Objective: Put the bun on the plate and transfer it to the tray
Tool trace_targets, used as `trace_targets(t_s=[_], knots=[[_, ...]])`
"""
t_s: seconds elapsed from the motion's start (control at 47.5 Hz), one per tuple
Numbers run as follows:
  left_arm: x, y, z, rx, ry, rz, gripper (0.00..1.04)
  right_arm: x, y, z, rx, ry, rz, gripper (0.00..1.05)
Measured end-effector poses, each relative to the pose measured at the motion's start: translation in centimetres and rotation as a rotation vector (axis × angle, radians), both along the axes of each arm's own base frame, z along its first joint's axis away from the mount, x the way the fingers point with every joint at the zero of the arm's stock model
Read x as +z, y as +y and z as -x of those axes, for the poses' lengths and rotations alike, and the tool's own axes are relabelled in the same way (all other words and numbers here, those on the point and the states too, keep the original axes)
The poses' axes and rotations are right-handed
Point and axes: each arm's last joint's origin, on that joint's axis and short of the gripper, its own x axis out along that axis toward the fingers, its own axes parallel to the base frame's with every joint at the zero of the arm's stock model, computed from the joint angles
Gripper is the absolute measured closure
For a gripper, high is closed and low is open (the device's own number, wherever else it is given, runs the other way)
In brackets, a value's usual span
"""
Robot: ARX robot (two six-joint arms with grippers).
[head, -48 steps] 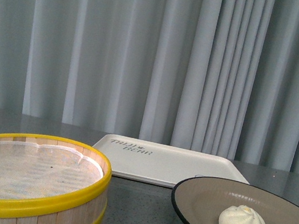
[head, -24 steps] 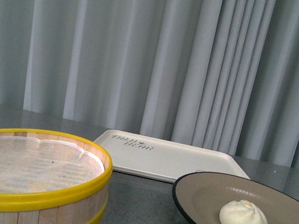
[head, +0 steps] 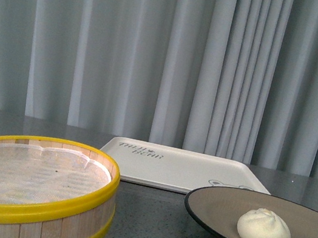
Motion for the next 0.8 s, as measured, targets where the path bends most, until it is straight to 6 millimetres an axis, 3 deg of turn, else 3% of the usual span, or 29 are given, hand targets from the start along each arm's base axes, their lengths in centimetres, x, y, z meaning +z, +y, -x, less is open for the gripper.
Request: trace_targets(t_s=[0.21,0.505,0.799], knots=[[0.0,0.0,0.0,0.000,0.000,0.000,0.07,1.9,-0.2,-0.6,0.006,-0.064,0.027,1.02],[0.0,0.0,0.0,0.000,0.000,0.000,0.07,6.9,-0.7,-3.6,-0.039,-0.252,0.039,1.02],[0.0,0.0,0.0,0.000,0.000,0.000,0.07,7.1,-0.6,-9.1,-0.026,-0.275,0.020,1.02]])
